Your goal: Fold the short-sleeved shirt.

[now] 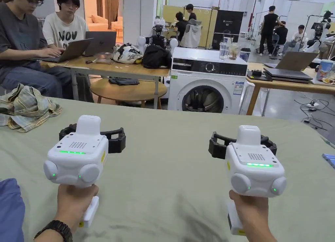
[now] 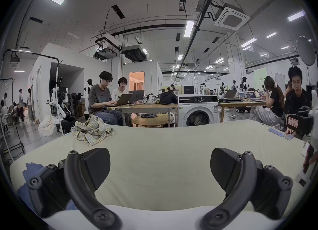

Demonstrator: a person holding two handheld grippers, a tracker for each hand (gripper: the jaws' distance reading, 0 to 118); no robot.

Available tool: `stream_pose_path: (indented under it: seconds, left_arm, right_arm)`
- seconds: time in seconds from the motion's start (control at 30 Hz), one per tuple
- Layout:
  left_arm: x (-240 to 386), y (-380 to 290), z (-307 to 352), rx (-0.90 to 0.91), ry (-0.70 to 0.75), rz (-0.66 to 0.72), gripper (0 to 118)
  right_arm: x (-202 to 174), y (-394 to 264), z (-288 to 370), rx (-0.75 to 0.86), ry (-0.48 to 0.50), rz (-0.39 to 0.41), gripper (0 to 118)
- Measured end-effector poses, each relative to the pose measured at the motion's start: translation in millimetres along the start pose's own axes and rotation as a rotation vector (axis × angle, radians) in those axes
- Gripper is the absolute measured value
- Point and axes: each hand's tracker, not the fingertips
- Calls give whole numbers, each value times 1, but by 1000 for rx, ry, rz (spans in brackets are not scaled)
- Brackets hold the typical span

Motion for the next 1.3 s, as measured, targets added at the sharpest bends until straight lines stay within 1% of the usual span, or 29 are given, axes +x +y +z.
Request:
stream_pose_path:
  seconds: [0.17,0.27,0.43,0.57,0.8,0.93,1.27,1.3]
  left_arm:
    - [-1,-3,-1,-24,2,6,115]
    - [2,-6,0,-37,6,-2,115]
    - [6,-11,-1,-70,2,-22,115]
    - [7,-12,2,-81,-10,-17,115]
    - [6,-7,3,-76,0,-12,115]
    - [4,-3,2,-73,-2,-4,115]
    - [3,7,-2,-63,-19,-34,115]
    - [2,8,-1,-63,-27,-32,115]
  right_arm:
    - [0,-7,6,-19,2,-7,118]
    - [3,-11,4,-41,0,-29,118]
    - [9,-13,8,-48,-1,-113,118]
    - [8,-11,8,-61,-15,-105,118]
    - [3,-11,-1,-77,-18,-50,118]
    - [3,-12,-4,-79,-11,-33,118]
    - [8,-12,-15,-76,-17,-62,118]
    - [6,-9,-8,-75,-17,-65,118]
